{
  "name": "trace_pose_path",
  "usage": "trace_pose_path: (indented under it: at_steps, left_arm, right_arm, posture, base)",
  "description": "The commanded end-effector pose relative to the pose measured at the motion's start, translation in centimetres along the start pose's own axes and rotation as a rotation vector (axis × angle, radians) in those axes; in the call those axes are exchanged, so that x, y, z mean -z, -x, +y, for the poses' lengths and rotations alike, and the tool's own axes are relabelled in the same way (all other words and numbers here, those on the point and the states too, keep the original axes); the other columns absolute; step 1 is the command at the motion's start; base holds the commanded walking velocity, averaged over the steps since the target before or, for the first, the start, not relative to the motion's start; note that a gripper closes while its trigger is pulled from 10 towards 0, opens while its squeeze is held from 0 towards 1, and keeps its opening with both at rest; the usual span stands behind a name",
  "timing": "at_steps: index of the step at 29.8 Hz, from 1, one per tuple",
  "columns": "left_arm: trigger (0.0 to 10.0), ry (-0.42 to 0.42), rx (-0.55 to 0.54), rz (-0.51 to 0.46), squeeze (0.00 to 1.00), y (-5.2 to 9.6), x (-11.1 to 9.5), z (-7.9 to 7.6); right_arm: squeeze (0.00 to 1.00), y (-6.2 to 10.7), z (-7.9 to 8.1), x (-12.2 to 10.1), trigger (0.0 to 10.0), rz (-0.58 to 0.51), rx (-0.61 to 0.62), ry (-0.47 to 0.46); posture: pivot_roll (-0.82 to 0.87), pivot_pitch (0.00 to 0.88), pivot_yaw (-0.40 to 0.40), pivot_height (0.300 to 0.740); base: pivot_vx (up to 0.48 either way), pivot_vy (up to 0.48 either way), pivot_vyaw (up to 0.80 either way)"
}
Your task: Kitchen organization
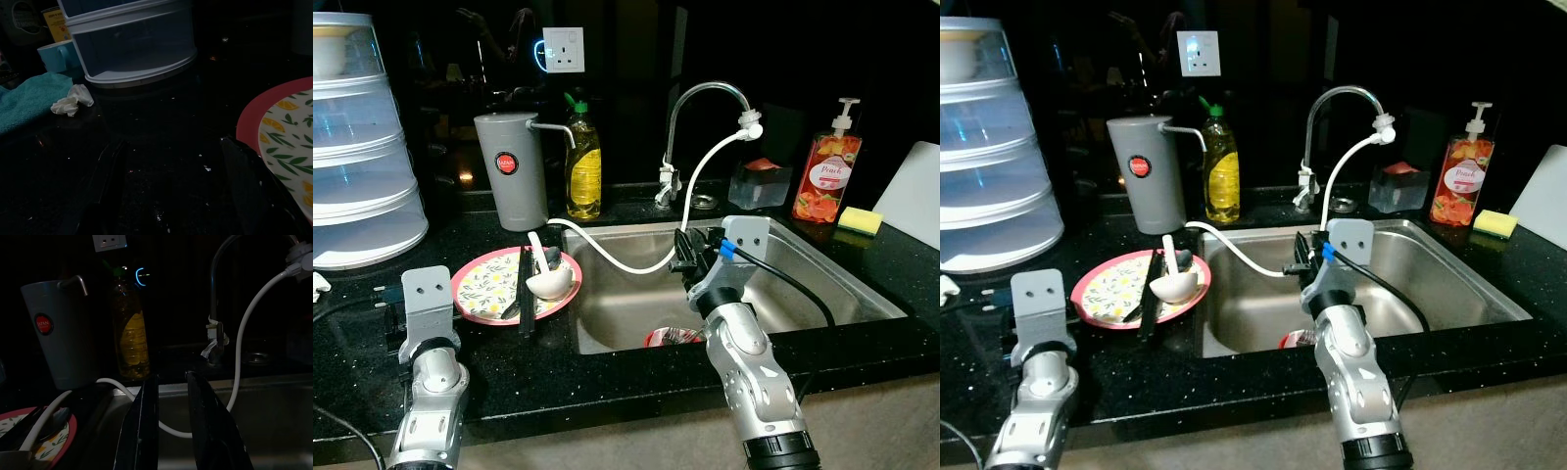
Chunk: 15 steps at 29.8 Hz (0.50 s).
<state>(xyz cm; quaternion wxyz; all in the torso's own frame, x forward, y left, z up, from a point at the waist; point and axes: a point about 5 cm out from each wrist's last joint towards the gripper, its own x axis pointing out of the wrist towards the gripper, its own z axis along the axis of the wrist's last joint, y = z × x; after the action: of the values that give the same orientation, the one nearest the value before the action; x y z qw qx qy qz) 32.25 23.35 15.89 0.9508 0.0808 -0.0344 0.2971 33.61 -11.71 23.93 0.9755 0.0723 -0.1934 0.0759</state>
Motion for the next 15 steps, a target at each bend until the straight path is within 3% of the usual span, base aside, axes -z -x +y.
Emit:
trace_pose_path:
  at_steps: [1,15]
  left_arm:
    - [10.0,-0.066,0.006,0.159,0.00,1.2,4.1,0.0]
    - [10.0,-0.044,-0.013,0.167,0.00,1.4,5.1,0.0]
  right_arm:
    - [0.00,0.2,-0.3,0.4,10.0,0.012,0.013,-0.009]
    - [0.00,0.3,-0.3,0.5,10.0,0.013,0.010,-0.008]
  posture:
    - [-0.05,0.031,-0.049,0.740]
    - [-0.05,0.026,-0.048,0.740]
  base:
    - [0.000,0.000,0.00]
    - [0.000,0.000,0.00]
